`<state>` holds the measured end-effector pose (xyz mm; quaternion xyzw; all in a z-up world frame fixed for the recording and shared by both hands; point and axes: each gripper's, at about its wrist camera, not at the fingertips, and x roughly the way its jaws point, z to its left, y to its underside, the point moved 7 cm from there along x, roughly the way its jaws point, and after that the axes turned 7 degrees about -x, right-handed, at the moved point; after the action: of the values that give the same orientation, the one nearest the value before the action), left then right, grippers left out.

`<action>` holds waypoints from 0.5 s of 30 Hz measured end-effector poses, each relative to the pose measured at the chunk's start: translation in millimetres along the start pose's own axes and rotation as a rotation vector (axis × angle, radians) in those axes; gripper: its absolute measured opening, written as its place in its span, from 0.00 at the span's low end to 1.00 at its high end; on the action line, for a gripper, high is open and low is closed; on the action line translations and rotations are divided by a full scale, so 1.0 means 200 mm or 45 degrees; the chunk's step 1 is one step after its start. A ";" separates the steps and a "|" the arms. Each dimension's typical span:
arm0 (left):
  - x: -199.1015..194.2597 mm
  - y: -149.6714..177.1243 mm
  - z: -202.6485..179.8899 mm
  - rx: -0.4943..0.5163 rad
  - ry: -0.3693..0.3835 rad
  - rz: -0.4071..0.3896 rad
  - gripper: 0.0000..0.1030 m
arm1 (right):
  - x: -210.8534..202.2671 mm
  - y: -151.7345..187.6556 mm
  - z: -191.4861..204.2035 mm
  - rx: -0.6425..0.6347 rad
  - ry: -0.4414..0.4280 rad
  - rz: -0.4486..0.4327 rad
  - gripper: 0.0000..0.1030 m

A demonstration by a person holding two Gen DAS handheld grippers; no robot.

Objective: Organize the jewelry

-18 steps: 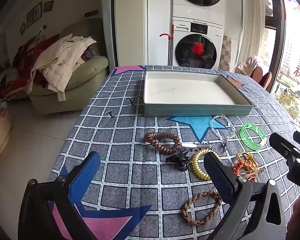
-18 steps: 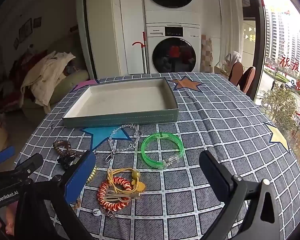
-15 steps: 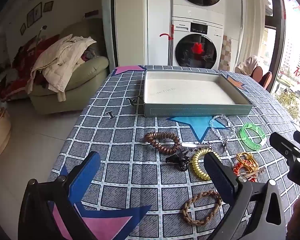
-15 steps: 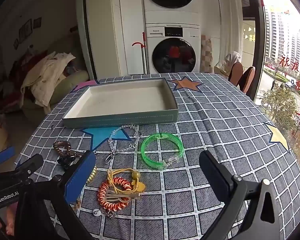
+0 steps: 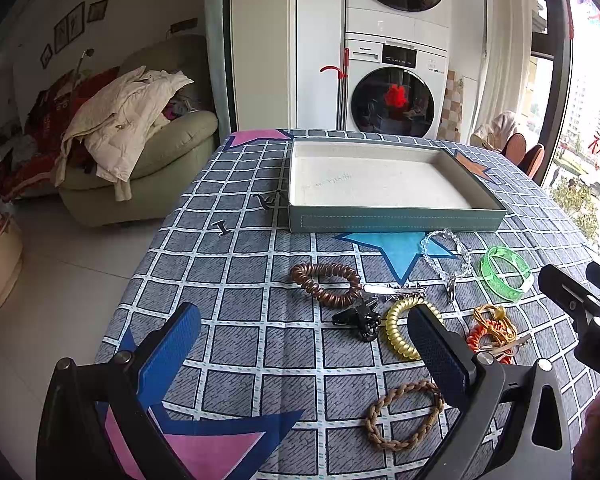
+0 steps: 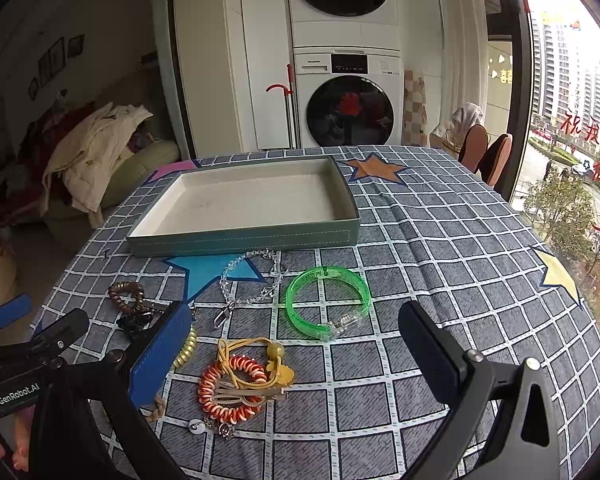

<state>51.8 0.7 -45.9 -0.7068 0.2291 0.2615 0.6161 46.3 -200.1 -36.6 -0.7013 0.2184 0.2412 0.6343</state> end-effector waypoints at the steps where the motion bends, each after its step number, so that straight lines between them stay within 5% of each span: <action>1: 0.00 0.00 0.00 0.000 0.000 0.003 1.00 | 0.00 0.00 0.00 -0.001 0.000 -0.001 1.00; 15: 0.04 0.00 0.01 -0.011 -0.001 0.018 1.00 | 0.01 0.00 0.01 -0.004 -0.001 -0.002 1.00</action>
<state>57.3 2.1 -51.9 -0.7077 0.2329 0.2671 0.6111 48.0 -198.1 -37.3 -0.7022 0.2174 0.2413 0.6336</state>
